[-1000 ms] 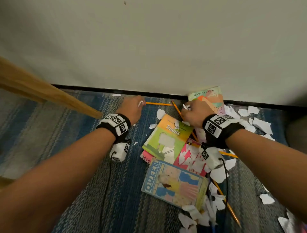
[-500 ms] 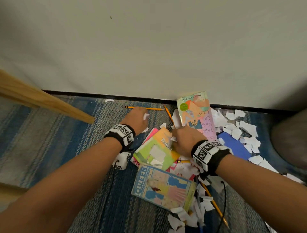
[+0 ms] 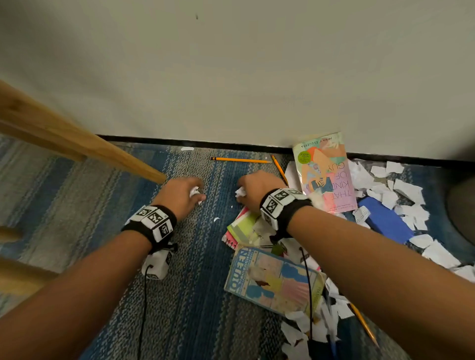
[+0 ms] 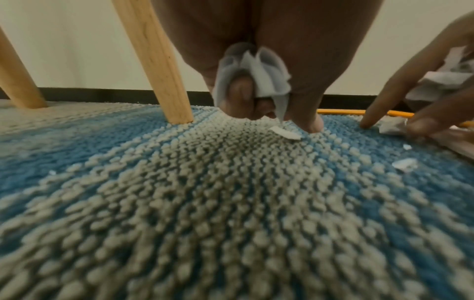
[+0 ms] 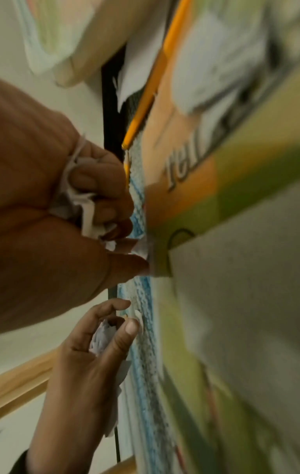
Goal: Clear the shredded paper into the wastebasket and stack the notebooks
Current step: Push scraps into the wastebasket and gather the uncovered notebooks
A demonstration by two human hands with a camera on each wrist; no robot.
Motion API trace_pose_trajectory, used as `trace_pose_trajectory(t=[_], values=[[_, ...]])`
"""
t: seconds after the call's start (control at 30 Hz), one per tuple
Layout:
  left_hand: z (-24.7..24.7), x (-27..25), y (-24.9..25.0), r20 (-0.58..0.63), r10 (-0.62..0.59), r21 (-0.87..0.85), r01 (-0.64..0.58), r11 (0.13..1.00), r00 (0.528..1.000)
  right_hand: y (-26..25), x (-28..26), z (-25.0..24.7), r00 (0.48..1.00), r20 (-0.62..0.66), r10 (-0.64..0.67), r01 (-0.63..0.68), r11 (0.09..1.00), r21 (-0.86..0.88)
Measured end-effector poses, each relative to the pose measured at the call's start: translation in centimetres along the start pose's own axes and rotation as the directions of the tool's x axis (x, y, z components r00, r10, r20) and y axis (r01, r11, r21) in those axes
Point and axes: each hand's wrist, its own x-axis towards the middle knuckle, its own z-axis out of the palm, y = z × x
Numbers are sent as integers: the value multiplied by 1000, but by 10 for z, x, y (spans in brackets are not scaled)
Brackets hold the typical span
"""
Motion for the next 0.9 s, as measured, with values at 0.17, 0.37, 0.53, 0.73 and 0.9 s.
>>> trace_pose_trajectory(t=[0.17,0.37,0.53,0.73,0.9], values=[[11,2,-5,69,-87,35,85,996,994,-5,10,8,1000,4,10,-10,1000,0],[9,11,7,45,-125,15,125,992,991,17,4,-11,991,-73,115,-103,983,155],[6,34,61,29,0,-15,0,1000,1000,59,-9,-37,970,-122,209,-177,957,230],[26,72,134,123,178,12,-181,983,976,89,-45,-40,954,-180,241,-171,926,337],[42,79,148,168,226,16,-232,973,959,119,-78,-48,947,-136,293,-235,914,331]])
